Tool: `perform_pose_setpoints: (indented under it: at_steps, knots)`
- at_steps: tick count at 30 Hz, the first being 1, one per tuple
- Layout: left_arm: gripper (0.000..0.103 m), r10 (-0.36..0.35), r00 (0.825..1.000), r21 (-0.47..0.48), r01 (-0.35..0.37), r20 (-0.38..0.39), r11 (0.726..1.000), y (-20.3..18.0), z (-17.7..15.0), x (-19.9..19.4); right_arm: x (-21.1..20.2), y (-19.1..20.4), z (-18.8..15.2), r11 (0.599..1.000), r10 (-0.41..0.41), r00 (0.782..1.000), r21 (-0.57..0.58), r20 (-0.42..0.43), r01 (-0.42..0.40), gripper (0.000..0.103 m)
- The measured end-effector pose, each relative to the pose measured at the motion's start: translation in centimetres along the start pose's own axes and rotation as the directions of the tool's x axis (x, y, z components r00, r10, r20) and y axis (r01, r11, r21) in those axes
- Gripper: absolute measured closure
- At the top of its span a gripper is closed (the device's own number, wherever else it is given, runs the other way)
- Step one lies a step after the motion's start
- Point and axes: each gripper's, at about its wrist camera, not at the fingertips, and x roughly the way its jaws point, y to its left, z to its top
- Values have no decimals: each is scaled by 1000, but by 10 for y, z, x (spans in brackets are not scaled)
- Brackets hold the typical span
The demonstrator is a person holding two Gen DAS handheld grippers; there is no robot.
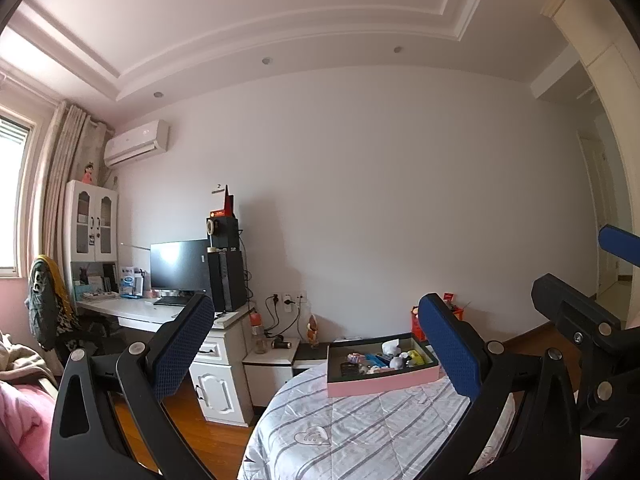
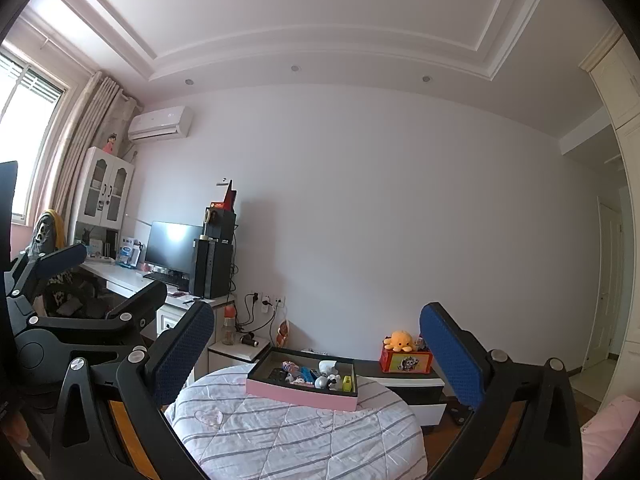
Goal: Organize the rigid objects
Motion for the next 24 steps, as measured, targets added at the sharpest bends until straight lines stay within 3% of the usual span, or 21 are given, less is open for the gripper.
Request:
perform_pose_setpoints:
  at_steps: [24]
  knots:
    - [0,1,1000,9,-1,-6,1000,3,-1,-1,3,4,0,1000,-14,1000,-9,-10,14,0]
